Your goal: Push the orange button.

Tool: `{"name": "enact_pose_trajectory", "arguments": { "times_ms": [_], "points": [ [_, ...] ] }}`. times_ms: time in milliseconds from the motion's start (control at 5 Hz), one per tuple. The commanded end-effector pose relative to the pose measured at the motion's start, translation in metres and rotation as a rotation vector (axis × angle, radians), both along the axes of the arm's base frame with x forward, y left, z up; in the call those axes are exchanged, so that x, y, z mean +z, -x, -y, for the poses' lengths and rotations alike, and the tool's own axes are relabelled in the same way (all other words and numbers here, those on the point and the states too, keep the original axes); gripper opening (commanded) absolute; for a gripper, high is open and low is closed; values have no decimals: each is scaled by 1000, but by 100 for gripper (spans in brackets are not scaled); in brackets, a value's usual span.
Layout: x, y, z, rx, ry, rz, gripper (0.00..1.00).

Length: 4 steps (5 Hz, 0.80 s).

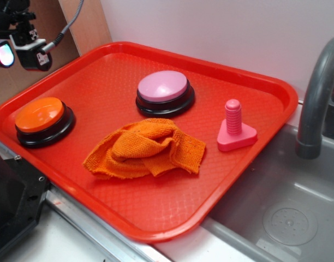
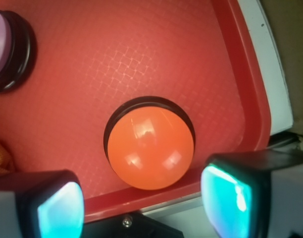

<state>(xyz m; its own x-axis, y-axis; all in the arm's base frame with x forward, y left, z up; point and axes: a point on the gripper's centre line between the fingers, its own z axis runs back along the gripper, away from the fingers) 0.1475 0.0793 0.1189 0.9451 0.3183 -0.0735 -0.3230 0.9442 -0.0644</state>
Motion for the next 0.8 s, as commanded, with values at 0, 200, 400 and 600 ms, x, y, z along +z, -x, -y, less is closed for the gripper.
{"name": "enact_pose_trajectory", "arguments": {
  "times_ms": [0,200,400,600],
  "points": [
    [24,-7,-7,18,-47,61,100],
    [30,-8,-7,11,-48,70,100],
    [38,-9,-5,10,-57,66,100],
    [42,-8,-2,-23,-119,66,100]
  ]
}}
